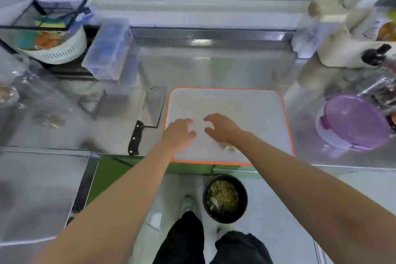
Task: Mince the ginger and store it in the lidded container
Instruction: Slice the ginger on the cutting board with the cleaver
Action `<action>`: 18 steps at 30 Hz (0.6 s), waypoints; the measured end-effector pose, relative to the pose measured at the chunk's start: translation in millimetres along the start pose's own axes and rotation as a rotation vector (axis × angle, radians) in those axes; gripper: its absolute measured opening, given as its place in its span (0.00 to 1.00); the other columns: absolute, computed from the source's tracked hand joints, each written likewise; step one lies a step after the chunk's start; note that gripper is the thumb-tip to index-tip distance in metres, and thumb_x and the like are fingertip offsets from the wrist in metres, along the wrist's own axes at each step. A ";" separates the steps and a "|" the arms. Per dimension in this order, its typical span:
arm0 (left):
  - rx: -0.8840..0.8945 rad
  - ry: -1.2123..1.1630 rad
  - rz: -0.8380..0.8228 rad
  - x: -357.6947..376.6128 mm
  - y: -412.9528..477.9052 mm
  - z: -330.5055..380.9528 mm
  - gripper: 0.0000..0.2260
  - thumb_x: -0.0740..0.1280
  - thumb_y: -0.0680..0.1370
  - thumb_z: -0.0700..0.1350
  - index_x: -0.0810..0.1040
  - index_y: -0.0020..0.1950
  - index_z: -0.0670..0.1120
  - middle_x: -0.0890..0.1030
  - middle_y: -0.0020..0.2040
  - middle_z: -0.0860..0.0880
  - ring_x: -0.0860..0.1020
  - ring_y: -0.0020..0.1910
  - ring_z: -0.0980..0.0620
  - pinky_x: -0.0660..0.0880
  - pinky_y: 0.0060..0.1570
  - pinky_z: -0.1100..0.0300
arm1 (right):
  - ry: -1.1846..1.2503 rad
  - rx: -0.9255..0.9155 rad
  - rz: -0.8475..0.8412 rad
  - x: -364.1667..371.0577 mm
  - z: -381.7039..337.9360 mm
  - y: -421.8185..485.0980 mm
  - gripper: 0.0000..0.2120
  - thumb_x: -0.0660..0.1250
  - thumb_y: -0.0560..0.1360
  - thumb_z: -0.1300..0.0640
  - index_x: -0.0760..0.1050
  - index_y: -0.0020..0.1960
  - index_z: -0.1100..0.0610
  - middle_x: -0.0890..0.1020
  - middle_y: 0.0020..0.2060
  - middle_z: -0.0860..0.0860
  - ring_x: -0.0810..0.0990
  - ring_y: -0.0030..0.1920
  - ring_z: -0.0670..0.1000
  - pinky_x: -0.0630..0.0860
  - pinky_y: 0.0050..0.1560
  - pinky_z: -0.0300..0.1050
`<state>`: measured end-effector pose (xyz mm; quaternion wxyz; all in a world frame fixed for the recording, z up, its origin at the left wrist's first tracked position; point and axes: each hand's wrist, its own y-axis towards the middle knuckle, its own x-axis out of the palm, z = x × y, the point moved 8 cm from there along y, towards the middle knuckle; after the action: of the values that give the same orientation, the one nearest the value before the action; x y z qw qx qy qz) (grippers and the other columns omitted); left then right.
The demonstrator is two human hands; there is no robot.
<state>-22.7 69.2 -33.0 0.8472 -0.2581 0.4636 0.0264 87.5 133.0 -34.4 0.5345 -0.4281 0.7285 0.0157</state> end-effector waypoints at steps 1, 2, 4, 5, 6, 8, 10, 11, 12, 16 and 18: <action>0.008 0.016 -0.052 7.0 5.0 -3.0 0.23 0.61 0.79 0.47 0.63 0.75 0.48 0.64 0.75 0.44 0.62 0.73 0.46 0.60 0.71 0.56 | -0.021 0.040 -0.007 4.4 4.2 0.0 0.23 0.57 0.80 0.53 0.62 0.74 0.55 0.61 0.74 0.54 0.64 0.71 0.56 0.61 0.70 0.50; 0.027 0.026 -0.079 11.1 9.5 -5.3 0.24 0.61 0.79 0.46 0.63 0.75 0.47 0.62 0.76 0.44 0.60 0.74 0.46 0.58 0.72 0.56 | -0.022 0.075 0.007 6.6 8.9 0.5 0.23 0.57 0.80 0.53 0.60 0.74 0.55 0.58 0.75 0.53 0.64 0.71 0.57 0.62 0.70 0.51; 0.046 0.095 -0.126 23.3 9.4 -14.6 0.21 0.61 0.79 0.45 0.67 0.72 0.46 0.64 0.73 0.44 0.62 0.72 0.45 0.61 0.69 0.54 | -0.058 0.136 0.009 18.9 15.0 -3.2 0.23 0.56 0.80 0.53 0.60 0.74 0.55 0.57 0.76 0.54 0.65 0.70 0.57 0.64 0.68 0.52; 0.077 0.142 -0.114 23.6 10.5 -15.9 0.19 0.61 0.79 0.44 0.70 0.70 0.45 0.66 0.71 0.44 0.64 0.69 0.44 0.64 0.66 0.54 | -0.102 0.158 0.019 21.6 14.9 -2.8 0.22 0.56 0.80 0.53 0.61 0.73 0.56 0.58 0.75 0.55 0.67 0.68 0.58 0.65 0.66 0.52; 0.115 0.177 -0.080 21.8 11.9 -17.1 0.17 0.61 0.78 0.43 0.72 0.67 0.45 0.67 0.68 0.44 0.66 0.67 0.43 0.67 0.63 0.53 | -0.164 0.172 0.045 22.6 12.6 -0.2 0.20 0.55 0.80 0.52 0.63 0.71 0.57 0.61 0.73 0.55 0.69 0.66 0.58 0.65 0.65 0.51; 0.180 0.169 0.007 13.5 15.9 -21.6 0.14 0.61 0.77 0.41 0.76 0.61 0.44 0.71 0.63 0.45 0.69 0.63 0.43 0.70 0.59 0.53 | -0.278 0.208 0.089 18.4 2.4 6.6 0.19 0.54 0.81 0.51 0.65 0.68 0.59 0.66 0.67 0.57 0.72 0.61 0.58 0.66 0.61 0.50; 0.217 0.112 0.055 4.4 19.6 -28.7 0.11 0.62 0.76 0.40 0.80 0.55 0.44 0.74 0.58 0.45 0.71 0.59 0.43 0.71 0.55 0.52 | -0.326 0.264 0.090 14.8 -5.0 13.9 0.20 0.53 0.81 0.49 0.66 0.67 0.60 0.69 0.63 0.58 0.73 0.59 0.58 0.67 0.59 0.49; 0.220 0.096 0.093 -3.4 21.7 -33.0 0.11 0.62 0.75 0.39 0.81 0.53 0.44 0.75 0.57 0.45 0.72 0.58 0.43 0.72 0.54 0.52 | -0.313 0.299 0.094 11.8 -7.4 17.8 0.20 0.54 0.81 0.49 0.66 0.67 0.60 0.69 0.63 0.58 0.72 0.60 0.58 0.67 0.59 0.49; 0.206 0.103 0.149 -11.4 22.9 -39.2 0.10 0.63 0.74 0.39 0.81 0.52 0.44 0.76 0.57 0.44 0.72 0.58 0.42 0.71 0.53 0.51 | -0.290 0.322 0.113 9.1 -9.7 21.7 0.20 0.55 0.80 0.49 0.65 0.67 0.60 0.69 0.63 0.58 0.71 0.61 0.58 0.67 0.60 0.49; -0.066 0.249 0.425 -47.7 19.5 -82.0 0.13 0.68 0.73 0.40 0.76 0.56 0.41 0.73 0.59 0.37 0.71 0.57 0.36 0.71 0.52 0.46 | -0.212 0.244 0.137 13.4 -27.7 34.0 0.22 0.58 0.79 0.52 0.61 0.70 0.58 0.60 0.71 0.58 0.64 0.68 0.59 0.64 0.64 0.52; -0.259 0.247 0.340 -47.2 17.4 -110.1 0.20 0.66 0.75 0.42 0.68 0.65 0.40 0.67 0.66 0.36 0.68 0.61 0.37 0.70 0.56 0.46 | -0.180 0.196 0.093 21.8 -36.7 37.3 0.22 0.58 0.79 0.53 0.61 0.71 0.58 0.59 0.72 0.57 0.61 0.70 0.58 0.64 0.66 0.53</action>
<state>-139.5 42.6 -50.6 0.7275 -0.2838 0.5931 0.1962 34.2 125.8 -52.2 0.6358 -0.3364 0.6947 0.0074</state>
